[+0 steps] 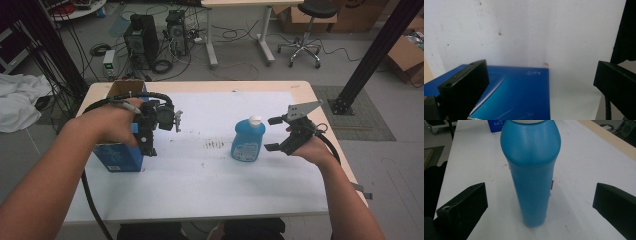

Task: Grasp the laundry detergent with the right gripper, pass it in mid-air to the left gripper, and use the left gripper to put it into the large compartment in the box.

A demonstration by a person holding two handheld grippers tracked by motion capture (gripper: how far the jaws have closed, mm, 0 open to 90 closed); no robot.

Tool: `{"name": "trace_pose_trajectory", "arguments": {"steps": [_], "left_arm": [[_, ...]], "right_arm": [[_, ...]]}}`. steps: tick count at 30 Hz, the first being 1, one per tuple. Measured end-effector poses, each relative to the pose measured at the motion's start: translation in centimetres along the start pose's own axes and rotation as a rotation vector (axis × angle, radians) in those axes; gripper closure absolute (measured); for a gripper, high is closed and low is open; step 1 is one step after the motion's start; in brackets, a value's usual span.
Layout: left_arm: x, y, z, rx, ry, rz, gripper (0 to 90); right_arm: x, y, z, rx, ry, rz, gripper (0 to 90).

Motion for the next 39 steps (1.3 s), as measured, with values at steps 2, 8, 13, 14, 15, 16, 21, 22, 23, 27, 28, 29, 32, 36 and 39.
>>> {"name": "trace_pose_trajectory", "arguments": {"steps": [2, 8, 13, 14, 15, 16, 21, 22, 23, 27, 28, 29, 32, 36, 39], "left_arm": [[0.1, -0.1, -0.1, 0.005, 0.004, -0.001, 0.5], [0.2, -0.4, -0.5, 0.012, 0.013, -0.003, 0.5], [0.3, -0.5, -0.8, 0.019, 0.025, -0.001, 0.5], [0.3, -0.5, -0.8, 0.021, 0.024, -0.002, 0.5], [0.4, -0.5, -0.9, 0.022, 0.024, -0.003, 0.5], [0.4, -0.5, -0.9, 0.022, 0.025, 0.0, 0.5], [0.5, -0.5, -1.0, 0.025, 0.025, -0.003, 0.5], [0.5, -0.6, -1.0, 0.024, 0.026, -0.002, 0.5], [0.5, -0.6, -1.0, 0.025, 0.027, -0.002, 0.5], [0.5, -0.6, -1.2, 0.026, 0.029, -0.005, 0.5], [0.4, -0.6, -1.2, 0.027, 0.029, -0.004, 0.5], [0.4, -0.6, -1.2, 0.026, 0.029, -0.002, 0.5], [0.3, -0.5, -1.3, 0.026, 0.029, -0.003, 0.5], [0.1, -0.4, -1.4, 0.027, 0.026, -0.002, 0.5], [0.1, -0.4, -1.3, 0.027, 0.025, -0.003, 0.5]], "right_arm": [[-0.2, 0.5, 0.0, 0.001, 0.002, -0.007, 0.0], [-0.8, 1.6, 0.1, -0.011, 0.003, -0.026, 0.0], [-1.3, 2.7, 0.2, -0.014, 0.004, -0.029, 0.0], [-1.4, 2.8, 0.2, -0.014, 0.004, -0.031, 0.0], [-1.4, 3.1, 0.3, -0.015, 0.004, -0.033, 0.0], [-1.4, 3.3, 0.3, -0.013, 0.004, -0.035, 0.0], [-1.6, 4.4, 0.4, -0.004, 0.01, -0.05, 0.0], [-1.7, 5.0, 0.4, -0.001, 0.011, -0.053, 0.0], [-1.7, 5.0, 0.4, -0.001, 0.011, -0.053, 0.0], [-1.9, 6.0, 0.4, 0.002, 0.017, -0.075, 0.0], [-2.0, 6.2, 0.4, 0.003, 0.02, -0.08, 0.0], [-2.0, 6.2, 0.4, 0.003, 0.02, -0.08, 0.0], [-2.2, 6.7, 0.4, -0.001, 0.024, -0.097, 0.0], [-2.5, 7.0, 0.4, 0.0, 0.026, -0.099, 0.0], [-2.6, 7.2, 0.5, 0.001, 0.027, -0.109, 0.0]]}}
Point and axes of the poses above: each handheld gripper's, and its own axes: y roughly forward along the jaws, x roughly out of its top, z roughly to its left, the point moved 1 cm from there along y, roughly forward along the jaws, and after that the axes turned 5 degrees about z, right-handed, at the moved point
